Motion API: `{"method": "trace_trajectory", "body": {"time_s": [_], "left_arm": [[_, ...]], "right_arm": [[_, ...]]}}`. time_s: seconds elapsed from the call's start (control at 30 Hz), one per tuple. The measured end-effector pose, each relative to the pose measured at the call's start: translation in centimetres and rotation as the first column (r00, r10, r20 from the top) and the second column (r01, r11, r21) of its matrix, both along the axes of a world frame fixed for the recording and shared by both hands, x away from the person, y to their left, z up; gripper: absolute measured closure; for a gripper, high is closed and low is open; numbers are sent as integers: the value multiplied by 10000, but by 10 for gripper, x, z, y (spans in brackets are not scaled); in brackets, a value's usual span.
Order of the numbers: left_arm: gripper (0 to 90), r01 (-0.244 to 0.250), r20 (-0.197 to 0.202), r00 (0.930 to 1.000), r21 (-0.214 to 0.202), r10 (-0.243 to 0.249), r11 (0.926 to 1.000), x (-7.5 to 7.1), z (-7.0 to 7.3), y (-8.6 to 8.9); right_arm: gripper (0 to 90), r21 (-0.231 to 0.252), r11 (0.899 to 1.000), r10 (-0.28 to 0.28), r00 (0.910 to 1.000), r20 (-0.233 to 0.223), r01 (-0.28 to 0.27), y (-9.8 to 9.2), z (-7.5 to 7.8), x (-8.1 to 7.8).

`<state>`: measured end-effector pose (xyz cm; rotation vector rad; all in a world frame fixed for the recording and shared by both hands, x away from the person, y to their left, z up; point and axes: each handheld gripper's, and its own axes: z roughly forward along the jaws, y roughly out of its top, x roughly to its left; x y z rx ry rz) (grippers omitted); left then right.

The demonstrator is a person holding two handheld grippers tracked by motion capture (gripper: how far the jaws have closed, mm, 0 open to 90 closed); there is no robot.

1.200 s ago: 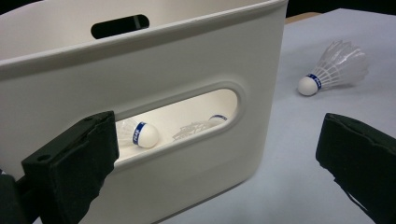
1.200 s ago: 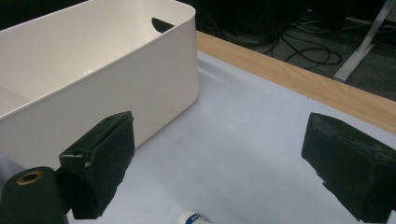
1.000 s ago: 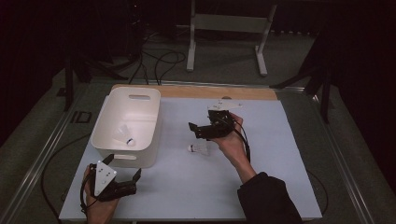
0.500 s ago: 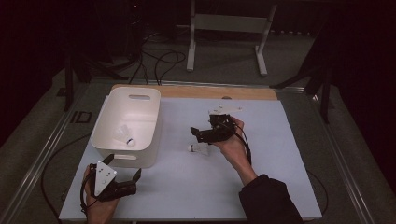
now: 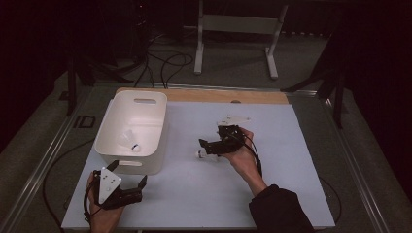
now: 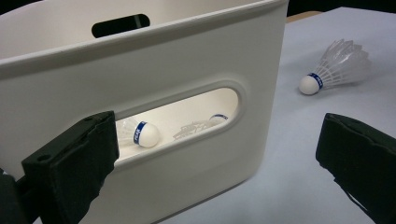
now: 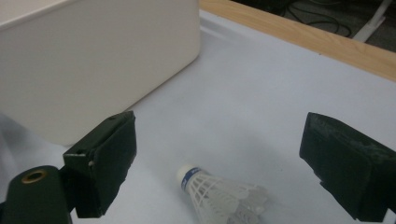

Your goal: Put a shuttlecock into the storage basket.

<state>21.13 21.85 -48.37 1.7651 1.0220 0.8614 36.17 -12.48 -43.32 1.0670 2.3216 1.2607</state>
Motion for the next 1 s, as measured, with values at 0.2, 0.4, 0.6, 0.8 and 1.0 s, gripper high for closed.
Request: {"method": "trace_trajectory", "body": {"time_s": [0.2, 0.4, 0.6, 0.8, 1.0], "left_arm": [[0, 7, -8, 10000, 6, -7, 10000, 0, 0, 0], [0, 14, -7, 10000, 9, -14, 10000, 0, 0, 0], [0, 15, -10, 10000, 5, -15, 10000, 0, 0, 0], [0, 13, -8, 10000, 8, -13, 10000, 0, 0, 0], [0, 13, -9, 10000, 7, -13, 10000, 0, 0, 0]], "right_arm": [[111, -22, 9999, 113, 9999, -129, -113, 0, -4, -3], [119, -5, 9998, 197, 9997, -146, -197, 1, -5, -7], [122, -90, 9998, 169, 9996, -238, -171, 0, -8, -9], [131, -252, 9996, 125, 9993, -362, -134, 0, -14, -13], [136, -398, 9991, 132, 9987, -500, -152, 1, -18, -15]]}}
